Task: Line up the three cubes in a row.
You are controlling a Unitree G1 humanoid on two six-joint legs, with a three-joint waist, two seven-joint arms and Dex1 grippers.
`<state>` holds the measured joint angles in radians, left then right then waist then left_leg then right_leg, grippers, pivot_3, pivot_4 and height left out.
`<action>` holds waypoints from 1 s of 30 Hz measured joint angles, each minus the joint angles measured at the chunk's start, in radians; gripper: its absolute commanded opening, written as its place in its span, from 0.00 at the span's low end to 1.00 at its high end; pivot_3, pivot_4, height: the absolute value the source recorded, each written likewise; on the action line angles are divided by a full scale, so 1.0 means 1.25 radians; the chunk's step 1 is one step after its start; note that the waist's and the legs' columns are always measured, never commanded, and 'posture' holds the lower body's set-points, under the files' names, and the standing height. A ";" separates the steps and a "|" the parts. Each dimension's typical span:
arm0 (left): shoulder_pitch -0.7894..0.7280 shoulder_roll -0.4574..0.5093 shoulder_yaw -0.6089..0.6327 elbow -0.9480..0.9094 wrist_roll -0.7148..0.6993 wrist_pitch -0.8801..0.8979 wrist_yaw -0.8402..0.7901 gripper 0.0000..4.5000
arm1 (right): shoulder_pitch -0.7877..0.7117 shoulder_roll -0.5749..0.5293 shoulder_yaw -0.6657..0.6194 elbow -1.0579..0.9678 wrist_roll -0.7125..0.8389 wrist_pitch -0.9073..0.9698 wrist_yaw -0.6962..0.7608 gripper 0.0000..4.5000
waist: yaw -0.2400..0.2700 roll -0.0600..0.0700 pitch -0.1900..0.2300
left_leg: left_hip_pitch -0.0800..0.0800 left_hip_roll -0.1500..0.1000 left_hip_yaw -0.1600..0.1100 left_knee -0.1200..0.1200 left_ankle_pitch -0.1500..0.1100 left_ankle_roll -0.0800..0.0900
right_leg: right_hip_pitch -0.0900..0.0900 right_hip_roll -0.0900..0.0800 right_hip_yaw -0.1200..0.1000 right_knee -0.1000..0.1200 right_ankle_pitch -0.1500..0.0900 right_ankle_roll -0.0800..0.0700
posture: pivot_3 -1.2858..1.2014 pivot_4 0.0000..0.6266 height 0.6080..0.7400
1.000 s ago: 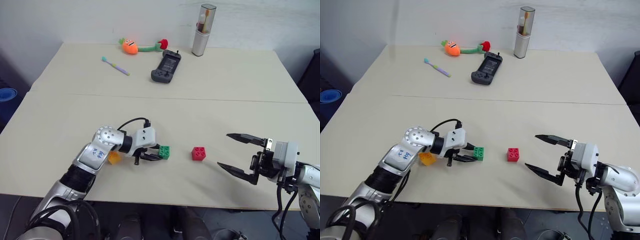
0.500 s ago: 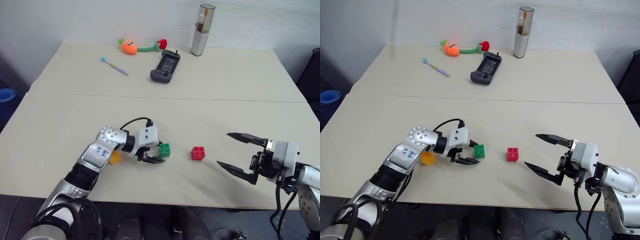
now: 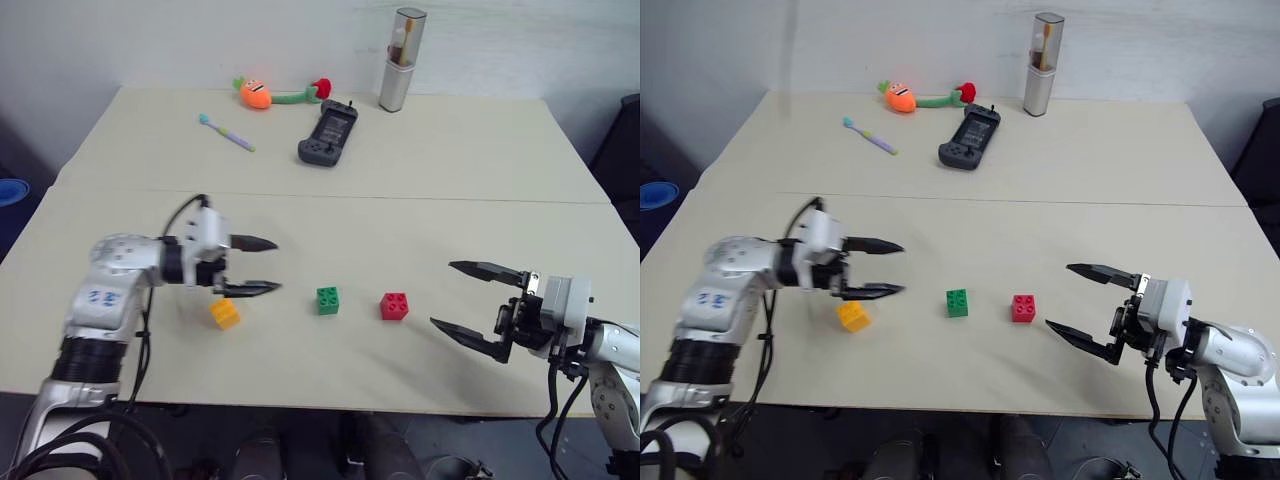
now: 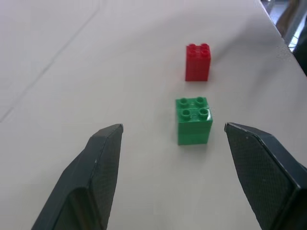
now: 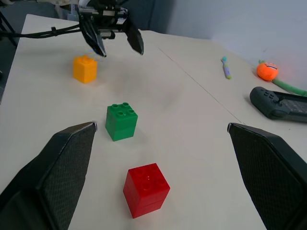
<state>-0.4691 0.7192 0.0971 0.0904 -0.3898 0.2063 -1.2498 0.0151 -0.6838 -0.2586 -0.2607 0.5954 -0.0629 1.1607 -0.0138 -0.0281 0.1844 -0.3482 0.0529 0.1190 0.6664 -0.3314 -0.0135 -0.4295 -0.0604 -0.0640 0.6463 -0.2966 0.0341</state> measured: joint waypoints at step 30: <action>0.461 0.003 0.178 -0.142 -0.062 0.059 0.147 0.95 | -0.125 0.079 0.146 0.055 -0.023 -0.068 0.103 1.00 | -0.009 0.000 0.000 | 0.001 0.001 0.000 -0.001 -0.006 0.004 | 0.000 -0.001 -0.001 0.000 -0.001 -0.001 | 0.52 0.24 1.00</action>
<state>0.1077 0.7231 0.3195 -0.0874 -0.4675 0.2801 -1.0657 -0.1417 -0.5845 -0.0758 -0.1925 0.5668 -0.1475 1.2897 -0.0255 -0.0280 0.1843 -0.3466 0.0545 0.1185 0.6648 -0.3385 -0.0087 -0.4289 -0.0616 -0.0651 0.6462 -0.2973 0.0327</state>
